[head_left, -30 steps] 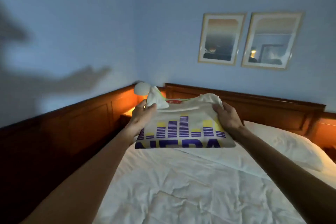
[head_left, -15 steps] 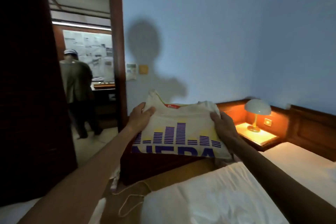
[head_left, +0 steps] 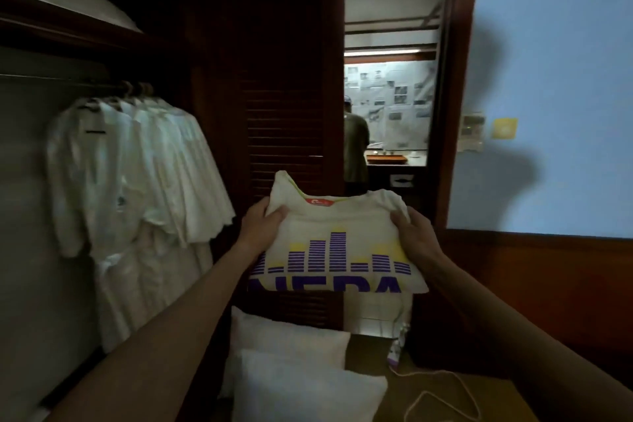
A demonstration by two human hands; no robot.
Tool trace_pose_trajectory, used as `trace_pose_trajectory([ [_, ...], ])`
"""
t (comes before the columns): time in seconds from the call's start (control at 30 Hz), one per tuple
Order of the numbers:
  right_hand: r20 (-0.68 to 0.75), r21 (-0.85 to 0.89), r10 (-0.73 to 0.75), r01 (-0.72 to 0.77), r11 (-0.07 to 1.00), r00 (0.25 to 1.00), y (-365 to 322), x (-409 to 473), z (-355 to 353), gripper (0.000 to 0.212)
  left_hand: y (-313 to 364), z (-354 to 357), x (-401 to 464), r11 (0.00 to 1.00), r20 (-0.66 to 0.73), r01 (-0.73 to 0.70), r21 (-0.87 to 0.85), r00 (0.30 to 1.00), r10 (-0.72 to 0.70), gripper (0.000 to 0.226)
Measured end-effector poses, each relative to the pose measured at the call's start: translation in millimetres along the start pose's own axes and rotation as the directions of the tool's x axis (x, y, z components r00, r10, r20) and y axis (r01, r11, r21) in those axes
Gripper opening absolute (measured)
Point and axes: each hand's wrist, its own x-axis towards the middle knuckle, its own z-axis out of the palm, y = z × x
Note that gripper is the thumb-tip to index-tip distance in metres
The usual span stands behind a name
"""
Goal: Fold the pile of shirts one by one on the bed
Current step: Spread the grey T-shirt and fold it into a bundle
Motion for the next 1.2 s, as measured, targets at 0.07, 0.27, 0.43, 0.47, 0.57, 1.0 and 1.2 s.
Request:
trace_pose_trajectory([
  [0.07,0.082,0.020,-0.028,0.026,0.999,0.996,1,28,46,0.019,-19,-33,17,0.999,-0.083,0.026,0.028,0.996,-0.024,0.029],
  [0.27,0.288,0.070,-0.099,0.082,0.994,0.952,8,122,162,0.013,-63,-102,72,0.992,-0.325,0.063,0.105,0.945,-0.026,0.011],
  [0.43,0.404,0.049,-0.144,0.136,0.989,0.903,16,184,259,0.020,-108,-154,103,0.978,-0.485,0.132,0.161,0.874,-0.038,0.019],
  [0.47,0.433,0.046,-0.160,0.156,0.987,0.887,20,194,282,0.022,-121,-166,106,0.976,-0.529,0.151,0.157,0.848,-0.046,0.027],
  [0.57,0.518,0.071,-0.167,0.153,0.986,0.839,33,206,350,0.019,-149,-195,99,0.969,-0.623,0.211,0.127,0.777,-0.088,0.024],
  [1.0,0.841,0.109,-0.150,0.109,0.988,0.519,95,141,685,0.040,-334,-380,31,0.851,-0.884,0.525,0.000,0.398,-0.246,0.024],
  [1.2,0.915,0.066,-0.066,0.016,0.998,0.399,159,85,806,0.035,-450,-438,3,0.756,-0.916,0.631,-0.174,0.178,-0.359,0.032],
])
